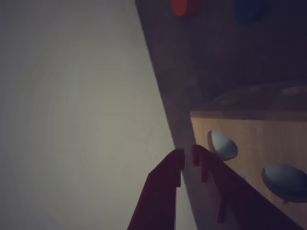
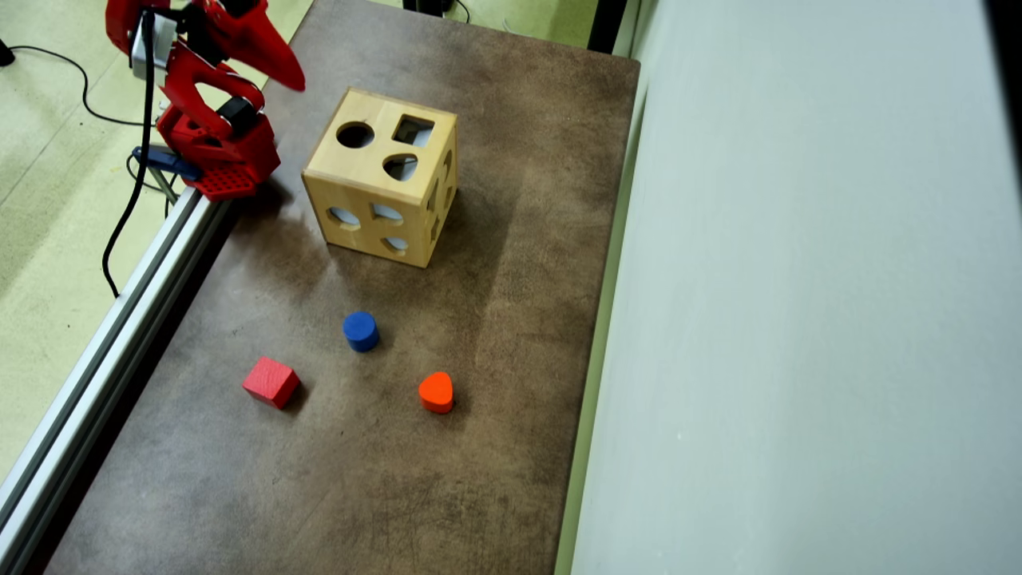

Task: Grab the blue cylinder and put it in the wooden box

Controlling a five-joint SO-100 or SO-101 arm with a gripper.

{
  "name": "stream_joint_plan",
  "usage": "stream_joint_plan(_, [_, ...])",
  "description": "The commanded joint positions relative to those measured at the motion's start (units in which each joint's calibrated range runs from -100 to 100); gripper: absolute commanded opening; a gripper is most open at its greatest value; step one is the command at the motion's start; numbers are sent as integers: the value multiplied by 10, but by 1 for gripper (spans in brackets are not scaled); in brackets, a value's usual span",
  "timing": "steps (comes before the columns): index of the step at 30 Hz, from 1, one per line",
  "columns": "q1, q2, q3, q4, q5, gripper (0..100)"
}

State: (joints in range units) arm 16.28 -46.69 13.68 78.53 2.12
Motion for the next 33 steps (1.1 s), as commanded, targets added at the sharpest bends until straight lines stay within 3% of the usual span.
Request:
stream_joint_plan(1, [21,67,-24,-13,4,3])
stream_joint_plan(13, [83,231,-67,-13,3,3])
stream_joint_plan(20, [85,390,-156,-4,0,3])
stream_joint_plan(33, [84,517,-152,-12,3,3])
